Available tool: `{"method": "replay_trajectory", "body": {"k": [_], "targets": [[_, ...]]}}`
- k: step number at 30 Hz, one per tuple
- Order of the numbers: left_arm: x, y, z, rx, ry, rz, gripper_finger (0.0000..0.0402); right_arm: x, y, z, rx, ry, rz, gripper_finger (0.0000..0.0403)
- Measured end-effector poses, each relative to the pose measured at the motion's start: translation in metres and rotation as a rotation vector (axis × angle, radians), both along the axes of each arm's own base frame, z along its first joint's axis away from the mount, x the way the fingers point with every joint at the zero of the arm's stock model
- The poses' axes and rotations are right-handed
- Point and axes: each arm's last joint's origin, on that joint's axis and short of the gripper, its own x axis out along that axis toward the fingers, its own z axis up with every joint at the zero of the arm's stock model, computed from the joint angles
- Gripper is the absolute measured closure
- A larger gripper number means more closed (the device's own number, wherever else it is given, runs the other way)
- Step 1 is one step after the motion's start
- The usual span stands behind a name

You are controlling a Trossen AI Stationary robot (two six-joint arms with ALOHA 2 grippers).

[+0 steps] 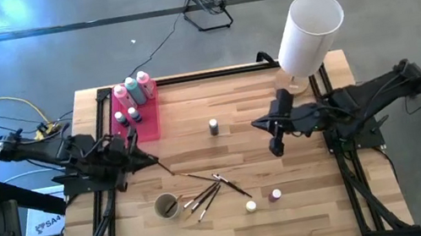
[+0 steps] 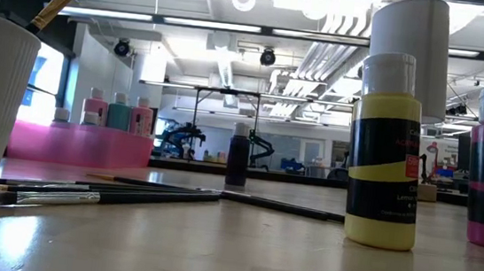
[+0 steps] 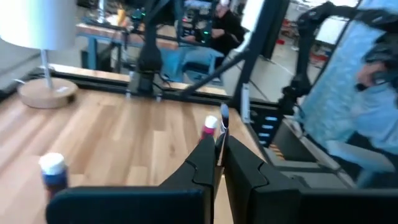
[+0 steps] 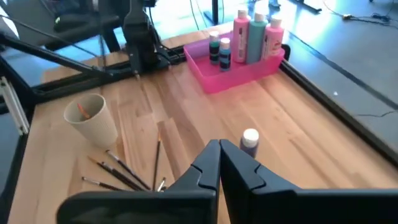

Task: Pick & Place Paint Supplies
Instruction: Put the silver paintbrush into the light brown cup

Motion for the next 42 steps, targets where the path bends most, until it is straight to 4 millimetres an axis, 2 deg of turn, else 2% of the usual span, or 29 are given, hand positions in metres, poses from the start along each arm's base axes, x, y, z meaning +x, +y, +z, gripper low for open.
{"method": "replay_trajectory", "body": {"k": [3,9,15,24,31,38,42], "targets": [[-0.005,-0.004,0.005,-0.024,0.032,-0.025,0.0392,-0.006,-0.002,-0.026,0.043,-0.072,-0.013,0.0401],[-0.014,-0.008,0.015,-0.054,0.143,0.031,0.0392,-0.007,-0.002,-0.072,0.094,-0.197,0.001,0.0401],[-0.01,-0.019,0.009,-0.05,0.198,0.045,0.0392,-0.009,-0.002,-0.098,0.153,-0.29,-0.01,0.0401],[-0.002,-0.05,-0.008,-0.076,0.336,0.044,0.0382,-0.012,0.006,-0.101,0.181,-0.332,0.025,0.0401],[0.003,-0.073,-0.025,-0.068,0.401,0.139,0.0392,-0.012,0.006,-0.101,0.179,-0.332,0.022,0.0401],[0.013,-0.093,-0.043,-0.052,0.448,0.218,0.0378,-0.012,0.006,-0.101,0.173,-0.331,0.024,0.0401],[0.019,-0.102,-0.056,-0.056,0.492,0.251,0.0383,-0.012,0.006,-0.101,0.173,-0.331,0.025,0.0401]]}}
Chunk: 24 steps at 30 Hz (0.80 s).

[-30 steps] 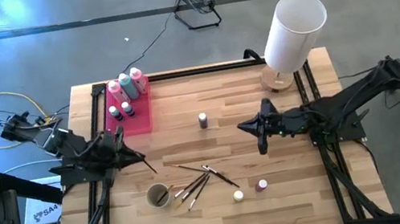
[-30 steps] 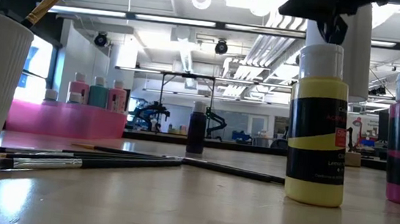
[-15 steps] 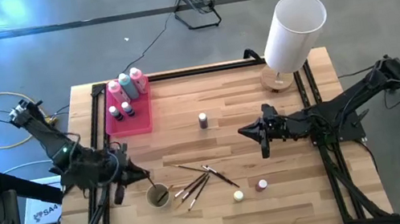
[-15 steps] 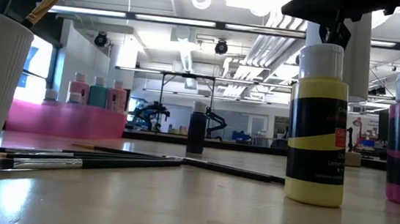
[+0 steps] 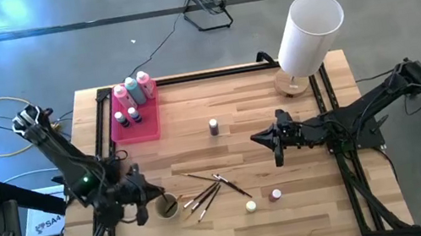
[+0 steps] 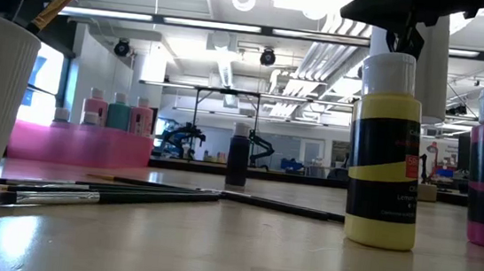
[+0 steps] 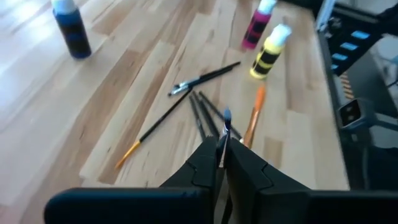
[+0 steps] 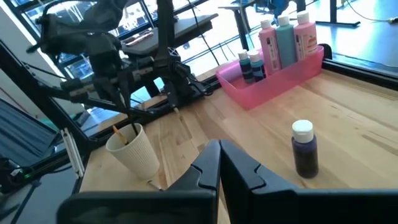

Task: Pick & Place Paint Supplies
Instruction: Put the silver paintbrush into the light brown cup

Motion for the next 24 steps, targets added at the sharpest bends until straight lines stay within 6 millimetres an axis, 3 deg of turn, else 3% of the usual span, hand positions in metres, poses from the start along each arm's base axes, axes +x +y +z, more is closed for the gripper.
{"method": "replay_trajectory", "body": {"k": [11,24], "targets": [[0.012,-0.016,-0.025,0.0,0.079,0.056,0.0382,0.0,0.0,0.0,0.003,0.002,0.017,0.0401],[0.013,-0.017,-0.027,-0.041,0.111,0.047,0.038,0.0,0.001,0.0,-0.015,0.008,0.033,0.0401]]}}
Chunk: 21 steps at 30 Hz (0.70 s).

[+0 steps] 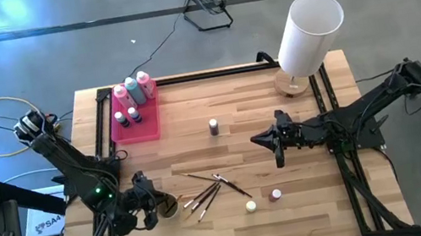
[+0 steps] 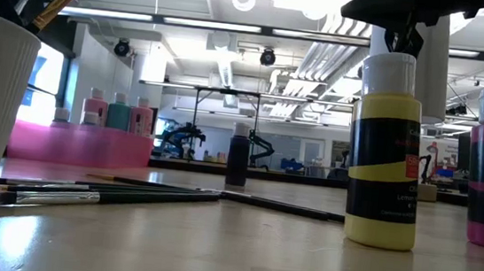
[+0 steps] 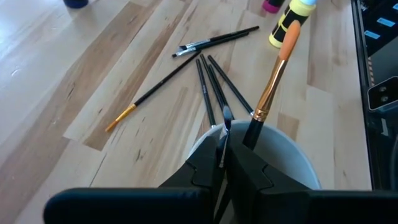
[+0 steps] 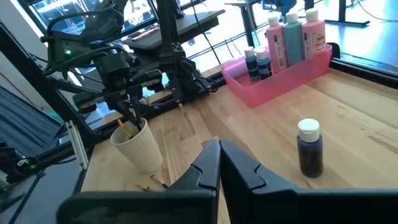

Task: Pick & Place Paint Supplies
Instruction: Put the silver paintbrush into the light brown cup, then put the small blue paint bottle into the pink bin

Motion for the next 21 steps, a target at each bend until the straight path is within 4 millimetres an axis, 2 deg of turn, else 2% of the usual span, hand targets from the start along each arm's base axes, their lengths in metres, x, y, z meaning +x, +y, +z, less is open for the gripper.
{"method": "replay_trajectory", "body": {"k": [6,15,18,21], "targets": [[0.0,0.0,0.0,0.003,0.0,-0.002,0.0368,0.0,0.001,0.0,0.004,0.003,0.022,0.0401],[0.0,0.002,0.002,0.055,-0.028,0.011,0.0268,0.0,0.001,0.0,0.005,0.004,0.027,0.0401],[-0.001,0.004,0.013,0.081,-0.053,0.007,0.0253,0.0,0.001,0.0,0.0,0.004,0.028,0.0401],[-0.004,0.009,0.035,0.114,-0.09,0.004,0.0251,0.0,0.001,0.0,-0.002,0.005,0.03,0.0401]]}}
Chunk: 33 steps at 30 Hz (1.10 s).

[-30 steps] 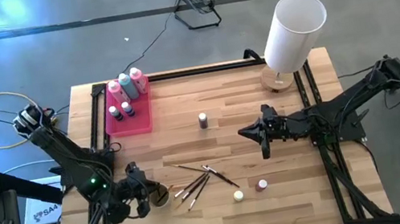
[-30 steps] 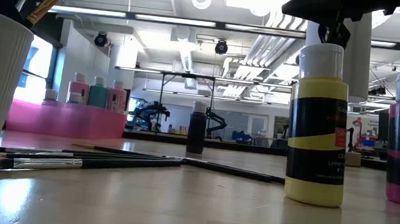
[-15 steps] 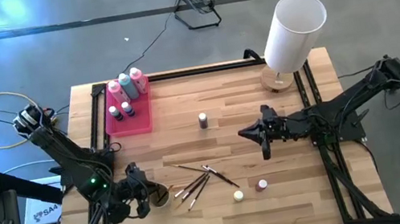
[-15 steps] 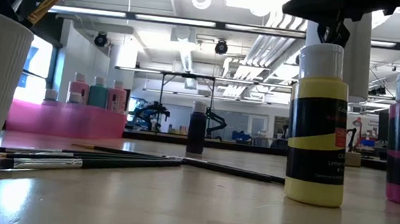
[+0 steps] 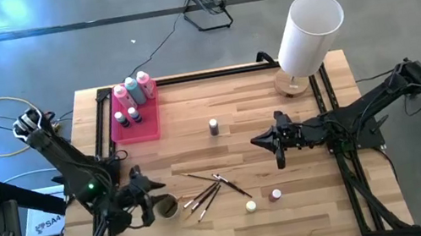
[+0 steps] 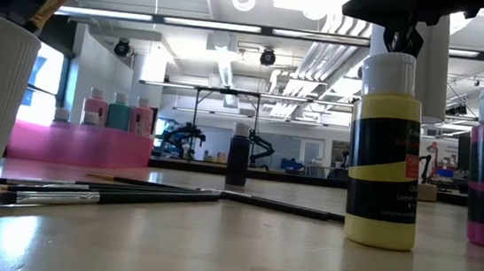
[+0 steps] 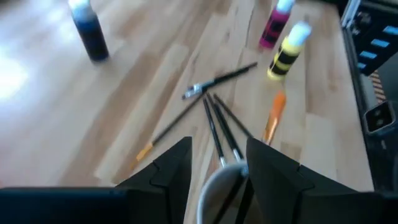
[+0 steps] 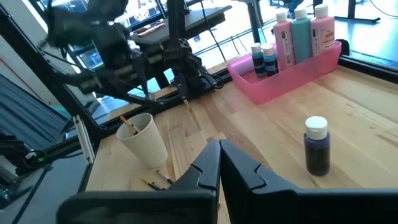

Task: Pick & Place Paint Supplies
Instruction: Put the small blue paint bottle into the pink bin

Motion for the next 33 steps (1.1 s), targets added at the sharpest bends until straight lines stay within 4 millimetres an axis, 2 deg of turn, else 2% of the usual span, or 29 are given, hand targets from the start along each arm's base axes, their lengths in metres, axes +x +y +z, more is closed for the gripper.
{"method": "replay_trajectory", "body": {"k": [6,10,15,19,26,33], "targets": [[-0.007,0.012,0.052,0.116,-0.126,0.0,0.025,0.0,0.001,0.0,-0.012,0.004,0.026,0.0401],[-0.009,0.018,0.069,0.251,-0.202,0.055,0.025,0.0,0.001,0.0,-0.026,0.007,0.049,0.0401],[-0.009,0.022,0.07,0.301,-0.221,0.105,0.025,0.0,0.002,0.0,-0.041,0.013,0.065,0.0401],[0.002,0.029,0.07,0.255,-0.201,0.123,0.025,0.001,0.0,-0.002,-0.057,0.036,0.112,0.0401],[0.033,0.062,0.073,0.251,-0.149,0.194,0.025,0.003,-0.012,-0.005,-0.121,0.069,0.11,0.0401],[0.062,0.094,0.075,0.328,-0.123,0.194,0.025,0.007,-0.027,-0.005,-0.157,0.078,0.174,0.0401]]}}
